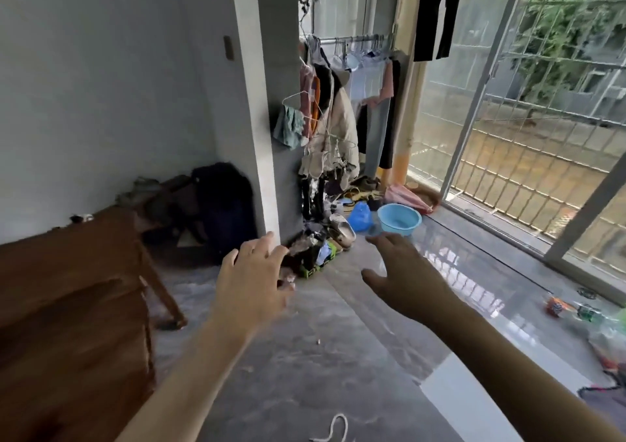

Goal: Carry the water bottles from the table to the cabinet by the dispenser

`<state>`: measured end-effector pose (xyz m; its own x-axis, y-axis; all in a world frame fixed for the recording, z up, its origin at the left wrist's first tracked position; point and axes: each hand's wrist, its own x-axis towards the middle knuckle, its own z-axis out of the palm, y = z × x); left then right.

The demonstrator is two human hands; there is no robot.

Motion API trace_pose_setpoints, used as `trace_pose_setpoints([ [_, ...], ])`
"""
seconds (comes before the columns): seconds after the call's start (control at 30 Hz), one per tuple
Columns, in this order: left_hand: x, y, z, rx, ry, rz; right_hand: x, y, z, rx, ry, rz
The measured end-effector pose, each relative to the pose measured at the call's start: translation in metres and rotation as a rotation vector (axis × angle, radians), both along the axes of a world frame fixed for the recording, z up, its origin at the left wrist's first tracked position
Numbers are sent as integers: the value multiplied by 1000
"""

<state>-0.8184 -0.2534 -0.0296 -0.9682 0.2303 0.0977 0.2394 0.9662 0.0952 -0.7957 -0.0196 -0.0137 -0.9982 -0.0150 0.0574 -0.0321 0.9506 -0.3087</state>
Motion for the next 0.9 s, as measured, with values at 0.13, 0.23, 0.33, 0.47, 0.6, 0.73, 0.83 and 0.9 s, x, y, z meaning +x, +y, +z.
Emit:
trace_pose_setpoints([
  [0.13, -37, -9, -1, -10, 19, 126, -63, -10, -3, 12, 25, 143],
  [0.23, -64, -21, -5, -16, 13, 197, -112, -24, -8, -38, 15, 211],
  [0.33, -96, -42, -6, -47, 23, 288, -159, -49, -17, -84, -23, 286],
  [0.47, -148, -73, 0, -45, 66, 393, -226, -85, -21, -16, -29, 388],
  [0.6, -207, -94, 8, -2, 101, 480, -298, -112, -12, -2, -36, 477],
  [0.73, -252, -115, 7, 14, 91, 534, -358, -134, -3, 1, -38, 514],
  [0.83, -267, -133, 3, 7, 62, 586, -390, -159, -2, 9, -39, 586],
  [0.9, -274, -149, -1, 7, 47, 637, -410, -182, -4, 17, -46, 648],
])
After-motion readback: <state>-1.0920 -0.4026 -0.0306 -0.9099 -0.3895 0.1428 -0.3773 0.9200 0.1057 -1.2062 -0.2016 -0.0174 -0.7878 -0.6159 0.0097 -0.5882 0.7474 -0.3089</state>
